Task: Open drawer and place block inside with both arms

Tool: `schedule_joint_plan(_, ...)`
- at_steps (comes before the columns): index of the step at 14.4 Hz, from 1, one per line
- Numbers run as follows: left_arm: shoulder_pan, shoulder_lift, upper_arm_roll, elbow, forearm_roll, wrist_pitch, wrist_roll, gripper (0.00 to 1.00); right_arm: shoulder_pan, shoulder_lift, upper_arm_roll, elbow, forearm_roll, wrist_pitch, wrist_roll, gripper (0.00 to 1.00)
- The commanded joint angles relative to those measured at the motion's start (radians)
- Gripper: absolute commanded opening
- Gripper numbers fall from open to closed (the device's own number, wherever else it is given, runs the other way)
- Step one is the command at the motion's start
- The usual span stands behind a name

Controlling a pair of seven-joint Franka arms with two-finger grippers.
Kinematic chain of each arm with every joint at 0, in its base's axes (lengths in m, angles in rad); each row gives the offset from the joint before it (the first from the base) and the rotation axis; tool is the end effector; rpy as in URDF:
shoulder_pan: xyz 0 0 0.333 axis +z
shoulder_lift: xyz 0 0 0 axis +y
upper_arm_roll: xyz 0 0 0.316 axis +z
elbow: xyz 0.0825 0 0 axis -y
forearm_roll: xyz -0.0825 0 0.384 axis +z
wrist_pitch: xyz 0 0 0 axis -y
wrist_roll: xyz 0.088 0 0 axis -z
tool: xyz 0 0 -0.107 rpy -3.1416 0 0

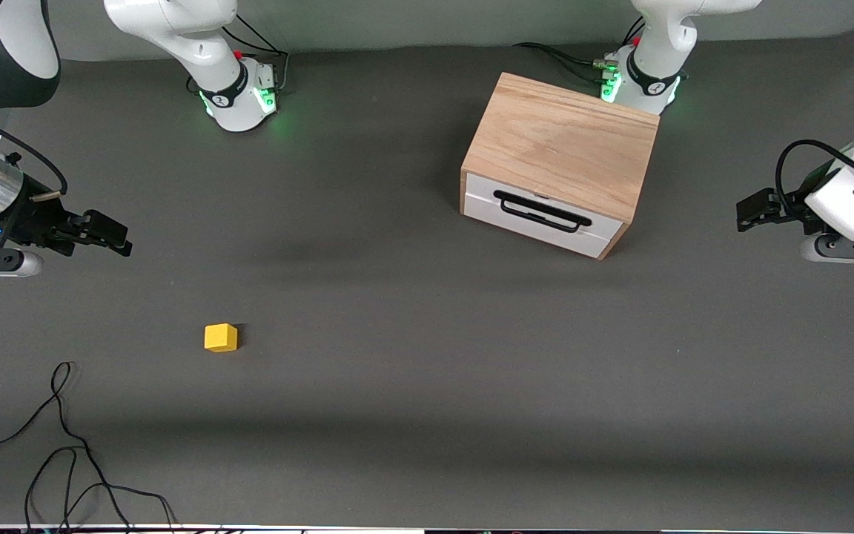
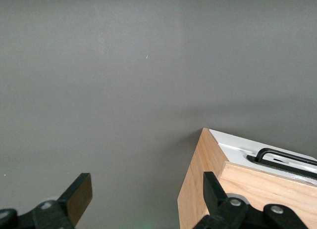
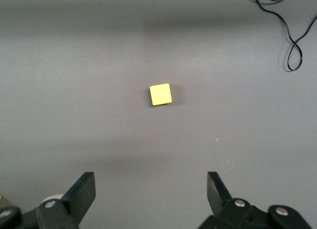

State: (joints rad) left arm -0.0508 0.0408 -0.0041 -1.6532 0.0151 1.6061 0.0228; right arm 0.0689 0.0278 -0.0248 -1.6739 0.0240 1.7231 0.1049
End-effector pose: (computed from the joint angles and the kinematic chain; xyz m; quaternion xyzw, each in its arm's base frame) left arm 0.5641 -0.0294 0.5658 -0.9982 0.0394 0.0438 0.0081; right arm 0.5723 0.0276 0.5732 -0.9994 0.0321 -0.0098 0.0123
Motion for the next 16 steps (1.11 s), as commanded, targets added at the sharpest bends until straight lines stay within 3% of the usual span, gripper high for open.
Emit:
schedule_joint_plan(1,0.002,-0.009,-0.004,-0.011,0.005,0.014,0.017,1.00,0.006,0.009,-0.006,0.026,-0.016,-0.019,0.003,1.00)
schedule_joint_plan(12,-0.003,-0.006,-0.005,-0.011,0.005,0.020,0.011,1.00,0.003,0.046,-0.012,0.026,-0.010,0.003,-0.054,1.00)
schedule_joint_plan(16,-0.011,-0.010,-0.014,-0.007,-0.024,-0.044,-0.143,1.00,0.008,0.096,-0.010,0.029,-0.019,0.027,-0.051,1.00)
